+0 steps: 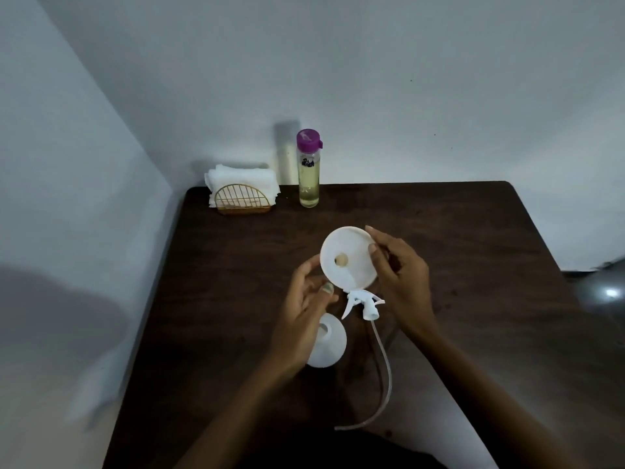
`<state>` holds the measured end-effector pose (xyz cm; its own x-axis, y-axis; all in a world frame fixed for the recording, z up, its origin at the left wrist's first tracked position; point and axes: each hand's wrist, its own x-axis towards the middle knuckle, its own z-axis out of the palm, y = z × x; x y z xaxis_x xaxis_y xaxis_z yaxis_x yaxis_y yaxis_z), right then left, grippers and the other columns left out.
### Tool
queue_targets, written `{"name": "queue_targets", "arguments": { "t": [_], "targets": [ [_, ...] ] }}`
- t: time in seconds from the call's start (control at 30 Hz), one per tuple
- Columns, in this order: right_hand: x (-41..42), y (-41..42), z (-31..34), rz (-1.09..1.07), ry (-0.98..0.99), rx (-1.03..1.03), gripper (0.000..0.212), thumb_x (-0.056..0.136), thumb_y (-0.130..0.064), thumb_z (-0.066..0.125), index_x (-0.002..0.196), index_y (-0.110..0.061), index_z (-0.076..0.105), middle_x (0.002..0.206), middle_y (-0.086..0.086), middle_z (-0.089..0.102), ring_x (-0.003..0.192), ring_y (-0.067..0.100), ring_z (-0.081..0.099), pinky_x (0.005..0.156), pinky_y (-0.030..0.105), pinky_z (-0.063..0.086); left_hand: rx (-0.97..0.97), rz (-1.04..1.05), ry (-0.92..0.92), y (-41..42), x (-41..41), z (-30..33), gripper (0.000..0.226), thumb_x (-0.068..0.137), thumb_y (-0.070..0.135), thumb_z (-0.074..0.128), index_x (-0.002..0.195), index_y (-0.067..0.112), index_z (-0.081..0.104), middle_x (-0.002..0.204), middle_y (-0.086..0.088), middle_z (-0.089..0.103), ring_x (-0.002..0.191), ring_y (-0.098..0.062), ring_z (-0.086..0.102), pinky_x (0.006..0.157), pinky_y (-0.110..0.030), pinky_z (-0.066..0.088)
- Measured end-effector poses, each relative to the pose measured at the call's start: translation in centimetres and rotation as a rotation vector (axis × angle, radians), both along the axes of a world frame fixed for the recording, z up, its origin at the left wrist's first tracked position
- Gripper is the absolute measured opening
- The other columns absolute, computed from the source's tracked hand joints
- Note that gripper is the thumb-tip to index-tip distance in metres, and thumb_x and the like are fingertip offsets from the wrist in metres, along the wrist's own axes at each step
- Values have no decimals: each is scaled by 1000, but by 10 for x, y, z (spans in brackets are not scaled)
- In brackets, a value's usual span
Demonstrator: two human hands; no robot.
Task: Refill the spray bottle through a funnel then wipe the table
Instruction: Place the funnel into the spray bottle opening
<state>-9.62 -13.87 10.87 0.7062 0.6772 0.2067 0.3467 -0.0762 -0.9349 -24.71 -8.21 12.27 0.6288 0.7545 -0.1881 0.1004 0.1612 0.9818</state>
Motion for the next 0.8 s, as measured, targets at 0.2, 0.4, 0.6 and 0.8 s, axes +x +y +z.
{"name": "queue_targets", "arguments": {
  "t": [0.2, 0.4, 0.6, 0.8],
  "targets": [
    [-19, -21, 5, 69, 16, -12, 28, 90, -4, 57, 110, -23, 65, 97, -2, 68, 90, 4, 62, 71, 18, 51, 35, 78, 177, -25, -34, -26, 33, 77, 31, 63, 107, 44, 55, 114, 20, 62, 109, -4, 57, 97, -34, 48],
    [-37, -25, 4, 148, 25, -51, 28, 90, -5, 56, 111, -22, 65, 98, -4, 67, 91, 6, 61, 71, 17, 51, 49, 35, 301, -30, -41, -36, 29, 86, 31, 65, 103, 46, 48, 119, 15, 53, 111, -5, 50, 90, -26, 44],
    [-45, -25, 1, 162, -33, -86, 29, 89, -6, 59, 107, -28, 62, 96, -17, 62, 93, -5, 59, 74, 16, 52, 114, 71, 310, -32, -42, -44, 31, 85, 28, 66, 111, 36, 51, 120, 8, 60, 113, -11, 55, 98, -34, 48],
    [-46, -27, -5, 171, -96, -93, 27, 87, -4, 60, 109, -18, 68, 95, -20, 61, 91, -10, 56, 72, 8, 47, 146, 81, 363, -35, -43, -53, 32, 85, 29, 66, 114, 32, 54, 117, 13, 57, 107, -3, 51, 93, -26, 45]
  ]
}}
